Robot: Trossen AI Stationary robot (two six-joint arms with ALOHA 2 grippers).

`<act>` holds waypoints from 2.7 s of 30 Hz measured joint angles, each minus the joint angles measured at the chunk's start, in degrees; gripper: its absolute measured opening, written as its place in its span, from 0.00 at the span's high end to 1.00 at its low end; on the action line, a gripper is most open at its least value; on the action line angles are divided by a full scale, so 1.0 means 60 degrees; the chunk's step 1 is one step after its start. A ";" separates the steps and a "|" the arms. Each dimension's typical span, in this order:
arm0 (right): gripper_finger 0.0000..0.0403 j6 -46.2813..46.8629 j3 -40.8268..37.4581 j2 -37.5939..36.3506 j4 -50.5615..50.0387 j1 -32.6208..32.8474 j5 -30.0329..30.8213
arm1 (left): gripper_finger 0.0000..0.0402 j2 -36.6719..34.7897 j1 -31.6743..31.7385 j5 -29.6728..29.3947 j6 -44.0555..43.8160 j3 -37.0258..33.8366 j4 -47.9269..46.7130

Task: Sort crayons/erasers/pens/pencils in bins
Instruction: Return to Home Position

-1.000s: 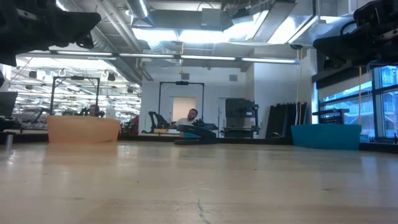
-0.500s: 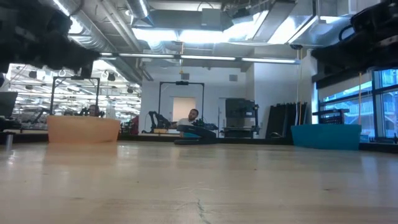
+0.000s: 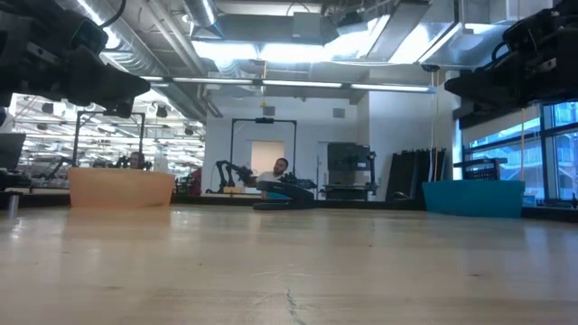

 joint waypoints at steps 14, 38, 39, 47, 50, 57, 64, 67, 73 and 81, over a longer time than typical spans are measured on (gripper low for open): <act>0.92 -0.0008 0.0000 -0.0001 0.0007 0.0004 0.0004 | 0.94 0.0000 -0.0001 0.0007 0.0001 0.0000 0.0004; 0.92 -0.0008 0.0000 0.0000 0.0011 0.0003 0.0007 | 0.97 0.0000 0.0000 0.0015 0.0004 0.0000 0.0004; 0.92 -0.0008 0.0000 0.0001 0.0011 0.0002 0.0007 | 0.96 0.0000 0.0000 0.0015 0.0004 0.0000 0.0004; 0.92 -0.0011 0.0000 0.0000 0.0011 0.0004 0.0010 | 0.92 0.0000 0.0000 0.0015 0.0004 0.0000 0.0004; 0.92 -0.0010 0.0000 -0.0001 0.0011 0.0004 0.0011 | 0.91 0.0000 0.0000 0.0015 0.0004 0.0000 0.0004; 0.92 -0.0012 0.0000 -0.0001 0.0011 0.0004 0.0010 | 0.93 0.0000 0.0000 0.0015 0.0004 0.0000 0.0004; 0.92 -0.0012 0.0000 -0.0001 0.0011 0.0004 0.0011 | 0.96 0.0000 -0.0001 0.0015 0.0004 0.0000 0.0005; 0.92 -0.0011 0.0000 0.0001 0.0011 0.0004 0.0009 | 0.97 0.0000 0.0000 0.0015 0.0004 0.0000 0.0004; 0.92 -0.0012 0.0000 0.0002 0.0011 0.0004 0.0011 | 0.99 0.0000 0.0000 0.0015 0.0004 0.0000 0.0007; 0.92 -0.0011 0.0000 0.0002 0.0011 0.0004 0.0010 | 0.98 0.0000 -0.0004 0.0015 0.0004 0.0000 0.0007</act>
